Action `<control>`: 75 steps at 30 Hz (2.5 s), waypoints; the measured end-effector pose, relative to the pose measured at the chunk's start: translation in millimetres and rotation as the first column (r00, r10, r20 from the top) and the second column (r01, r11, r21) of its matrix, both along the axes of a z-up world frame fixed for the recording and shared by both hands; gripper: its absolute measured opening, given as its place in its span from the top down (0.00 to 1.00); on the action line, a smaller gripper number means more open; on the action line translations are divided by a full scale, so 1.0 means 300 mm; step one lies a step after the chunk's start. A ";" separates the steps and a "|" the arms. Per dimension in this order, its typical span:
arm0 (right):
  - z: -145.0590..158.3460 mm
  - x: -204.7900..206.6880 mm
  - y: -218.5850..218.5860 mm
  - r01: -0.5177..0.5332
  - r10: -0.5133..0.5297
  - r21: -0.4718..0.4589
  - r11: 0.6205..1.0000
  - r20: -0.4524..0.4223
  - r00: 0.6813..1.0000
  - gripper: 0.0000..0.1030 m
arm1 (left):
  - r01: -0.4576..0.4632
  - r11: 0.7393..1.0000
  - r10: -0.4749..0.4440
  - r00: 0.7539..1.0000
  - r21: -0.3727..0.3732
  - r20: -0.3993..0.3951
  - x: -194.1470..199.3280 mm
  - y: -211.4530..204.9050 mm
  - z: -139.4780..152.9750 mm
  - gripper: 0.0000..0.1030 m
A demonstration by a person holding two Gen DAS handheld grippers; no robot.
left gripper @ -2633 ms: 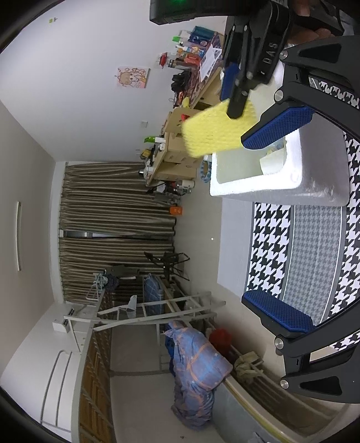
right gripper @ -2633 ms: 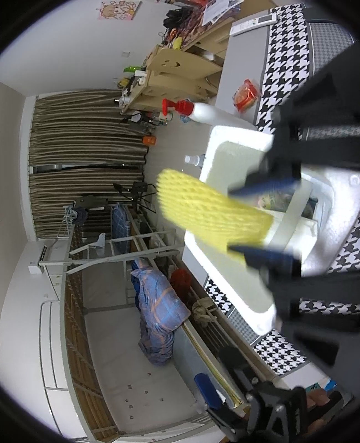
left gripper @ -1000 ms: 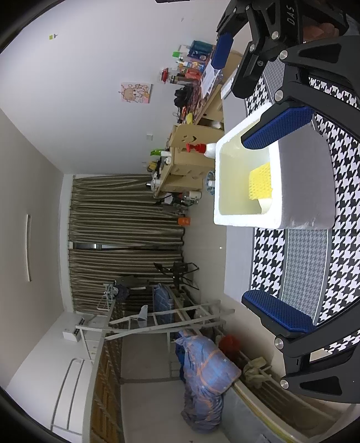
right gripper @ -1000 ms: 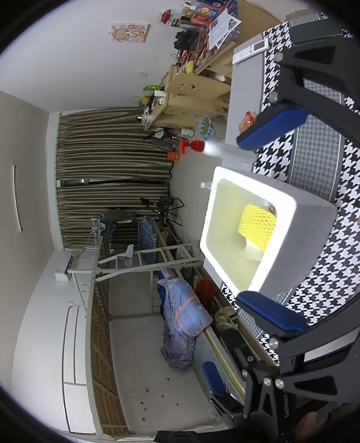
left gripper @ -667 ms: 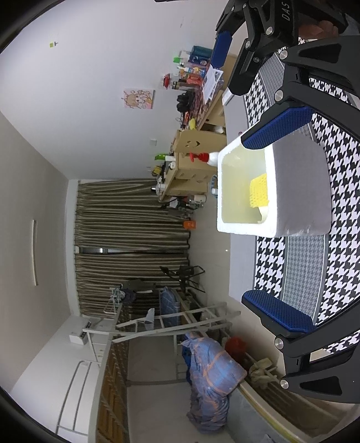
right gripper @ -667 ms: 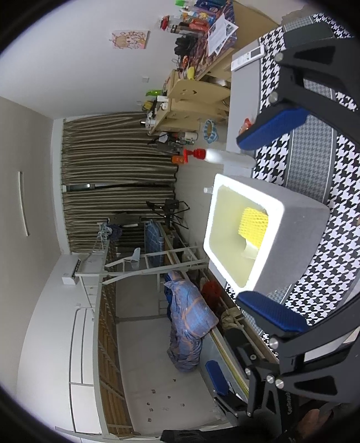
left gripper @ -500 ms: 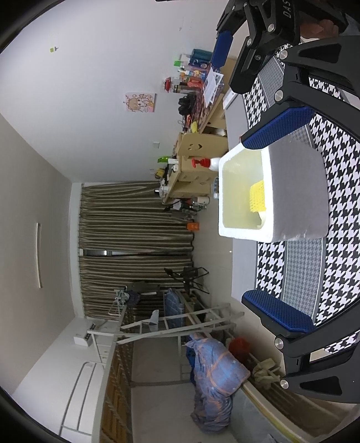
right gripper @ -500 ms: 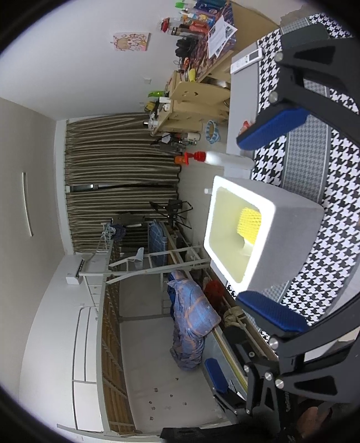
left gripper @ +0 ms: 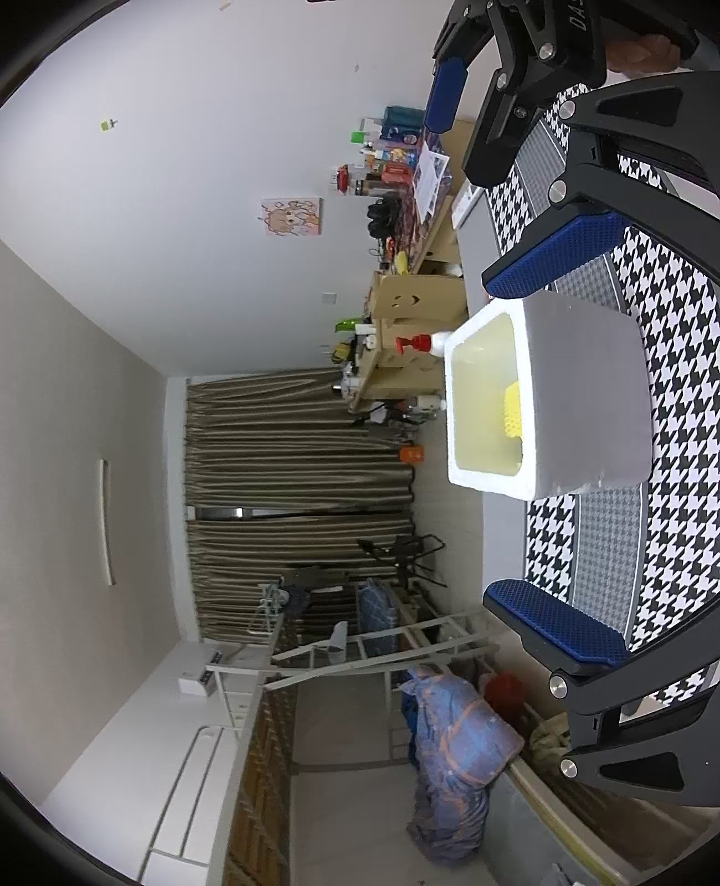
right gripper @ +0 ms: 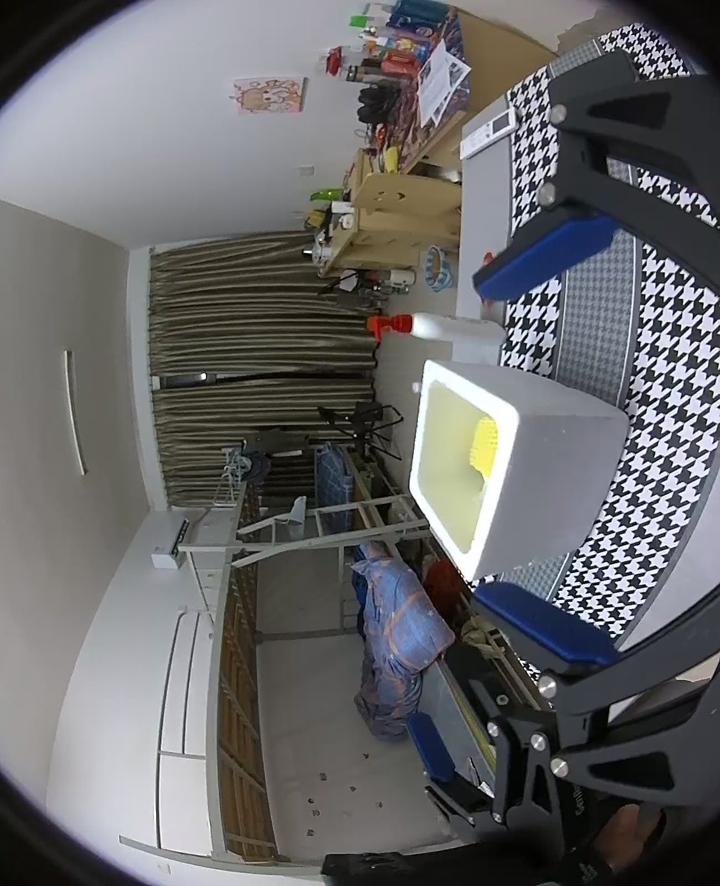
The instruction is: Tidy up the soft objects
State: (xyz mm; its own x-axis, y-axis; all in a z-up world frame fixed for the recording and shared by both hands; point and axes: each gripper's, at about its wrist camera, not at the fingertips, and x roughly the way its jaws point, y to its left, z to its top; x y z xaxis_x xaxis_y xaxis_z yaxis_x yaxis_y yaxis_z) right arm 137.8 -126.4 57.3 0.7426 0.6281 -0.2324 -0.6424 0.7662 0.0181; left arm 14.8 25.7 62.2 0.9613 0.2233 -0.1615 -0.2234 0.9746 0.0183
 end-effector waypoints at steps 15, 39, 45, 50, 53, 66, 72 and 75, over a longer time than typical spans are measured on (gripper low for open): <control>-0.044 -0.057 -0.034 0.040 -0.039 -0.004 0.999 0.044 0.998 0.00 | -0.018 1.000 0.018 1.000 -0.008 -0.001 -0.050 -0.027 -0.047 0.01; -0.141 -0.140 -0.097 0.067 -0.067 0.006 0.998 0.063 0.996 0.00 | -0.032 0.999 0.032 0.999 -0.027 0.017 -0.128 -0.078 -0.137 0.01; -0.173 -0.169 -0.107 0.075 -0.075 0.003 0.997 0.064 0.995 0.00 | -0.046 0.999 0.047 0.998 -0.021 0.029 -0.161 -0.096 -0.160 0.01; -0.180 -0.186 -0.116 0.073 -0.074 0.009 0.997 0.064 0.995 0.00 | -0.042 0.999 0.042 0.999 -0.022 0.032 -0.179 -0.109 -0.171 0.01; -0.185 -0.184 -0.122 0.073 -0.074 0.011 0.997 0.061 0.995 0.00 | -0.041 0.999 0.041 0.999 -0.026 0.028 -0.183 -0.102 -0.181 0.01; -0.226 -0.186 -0.112 0.062 -0.062 0.003 0.998 0.043 0.997 0.00 | -0.051 0.998 0.052 0.998 -0.038 0.020 -0.183 -0.096 -0.199 0.01; -0.232 -0.196 -0.116 0.066 -0.066 0.006 0.998 0.039 0.997 0.00 | -0.064 0.997 0.064 0.998 -0.044 0.012 -0.190 -0.088 -0.215 0.01; -0.228 -0.206 -0.125 0.064 -0.065 0.018 0.998 0.040 0.997 0.00 | -0.062 0.997 0.063 0.998 -0.042 0.012 -0.196 -0.092 -0.215 0.01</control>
